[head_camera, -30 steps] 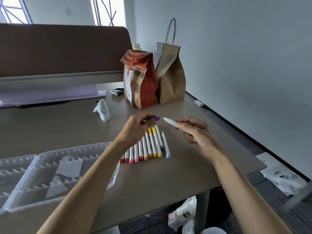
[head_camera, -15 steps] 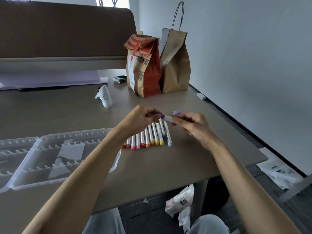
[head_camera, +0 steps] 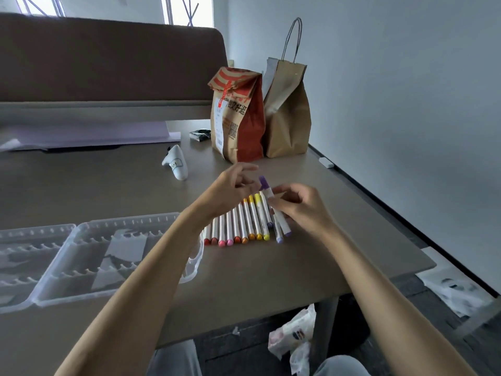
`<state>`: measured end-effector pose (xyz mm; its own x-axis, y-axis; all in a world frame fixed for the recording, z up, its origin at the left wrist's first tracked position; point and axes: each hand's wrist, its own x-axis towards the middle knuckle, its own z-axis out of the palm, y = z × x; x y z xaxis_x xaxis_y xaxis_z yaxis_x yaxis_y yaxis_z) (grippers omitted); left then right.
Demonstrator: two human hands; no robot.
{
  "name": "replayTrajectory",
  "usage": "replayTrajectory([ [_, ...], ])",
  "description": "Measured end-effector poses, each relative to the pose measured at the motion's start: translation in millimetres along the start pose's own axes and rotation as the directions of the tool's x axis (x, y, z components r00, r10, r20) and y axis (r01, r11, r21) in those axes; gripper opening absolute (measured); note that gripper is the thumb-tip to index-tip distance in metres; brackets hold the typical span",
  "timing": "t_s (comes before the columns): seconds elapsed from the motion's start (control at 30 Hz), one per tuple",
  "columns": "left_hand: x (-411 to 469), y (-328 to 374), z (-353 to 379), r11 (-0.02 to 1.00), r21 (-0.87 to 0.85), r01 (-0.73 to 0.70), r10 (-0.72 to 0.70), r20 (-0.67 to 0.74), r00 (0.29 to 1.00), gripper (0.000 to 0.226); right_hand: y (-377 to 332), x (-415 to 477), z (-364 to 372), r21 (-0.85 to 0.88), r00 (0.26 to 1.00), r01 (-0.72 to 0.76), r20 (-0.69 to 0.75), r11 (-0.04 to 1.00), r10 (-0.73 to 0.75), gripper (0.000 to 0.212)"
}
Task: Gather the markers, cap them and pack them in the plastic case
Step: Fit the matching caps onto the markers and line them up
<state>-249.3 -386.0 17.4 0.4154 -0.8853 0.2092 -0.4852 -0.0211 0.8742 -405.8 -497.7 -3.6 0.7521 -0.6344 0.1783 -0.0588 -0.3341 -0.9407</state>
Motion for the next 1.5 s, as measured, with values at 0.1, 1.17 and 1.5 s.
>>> replayTrajectory([
  [0.1,3.6,-5.8,-10.5,0.999,0.05,0.008,-0.003,-0.109,0.994,0.033,4.1,9.8,8.6,-0.25,0.999,0.032,-0.023,0.968,-0.039,0.022],
  [1.17,-4.1,-22.7,12.2,0.77,0.551,-0.322,0.249,0.206,0.946,0.044,23.9,17.6,-24.0,-0.515,0.996,-0.07,0.017,0.854,0.092,0.034],
  [1.5,2.7,-25.3,-25.4,0.869,0.494,0.022,0.076,-0.177,0.981,0.025,13.2,20.1,-9.8,-0.605,0.997,-0.005,-0.065,0.796,-0.043,0.017],
])
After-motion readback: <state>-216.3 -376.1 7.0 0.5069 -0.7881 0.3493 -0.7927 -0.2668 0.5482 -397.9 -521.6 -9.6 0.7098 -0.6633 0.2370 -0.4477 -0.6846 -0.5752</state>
